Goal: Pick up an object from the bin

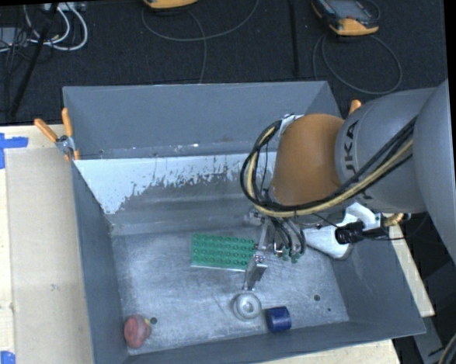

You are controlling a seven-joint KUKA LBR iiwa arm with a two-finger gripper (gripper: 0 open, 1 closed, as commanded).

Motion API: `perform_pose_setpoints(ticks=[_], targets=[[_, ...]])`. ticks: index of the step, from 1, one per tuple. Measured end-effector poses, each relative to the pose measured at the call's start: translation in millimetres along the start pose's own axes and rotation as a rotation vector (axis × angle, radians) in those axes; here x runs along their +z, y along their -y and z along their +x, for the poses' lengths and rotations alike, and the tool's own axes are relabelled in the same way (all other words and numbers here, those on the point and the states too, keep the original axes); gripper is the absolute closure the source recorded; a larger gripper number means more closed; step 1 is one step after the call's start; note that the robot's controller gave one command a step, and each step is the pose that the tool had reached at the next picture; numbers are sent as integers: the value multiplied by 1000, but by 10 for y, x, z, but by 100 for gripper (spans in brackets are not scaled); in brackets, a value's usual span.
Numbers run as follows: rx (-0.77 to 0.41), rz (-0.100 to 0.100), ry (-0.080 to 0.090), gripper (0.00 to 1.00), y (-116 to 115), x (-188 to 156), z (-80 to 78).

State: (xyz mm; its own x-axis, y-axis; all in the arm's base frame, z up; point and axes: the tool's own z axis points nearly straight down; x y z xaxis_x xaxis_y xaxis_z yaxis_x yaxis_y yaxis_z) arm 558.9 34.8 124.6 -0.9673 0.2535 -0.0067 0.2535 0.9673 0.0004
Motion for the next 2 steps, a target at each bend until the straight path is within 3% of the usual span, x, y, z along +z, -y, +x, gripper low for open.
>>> perform_pose_setpoints(ticks=[1,2], targets=[[143,-1,-6,0,-4,527,-174],[140,-6,9,100,-21,475,-217]])
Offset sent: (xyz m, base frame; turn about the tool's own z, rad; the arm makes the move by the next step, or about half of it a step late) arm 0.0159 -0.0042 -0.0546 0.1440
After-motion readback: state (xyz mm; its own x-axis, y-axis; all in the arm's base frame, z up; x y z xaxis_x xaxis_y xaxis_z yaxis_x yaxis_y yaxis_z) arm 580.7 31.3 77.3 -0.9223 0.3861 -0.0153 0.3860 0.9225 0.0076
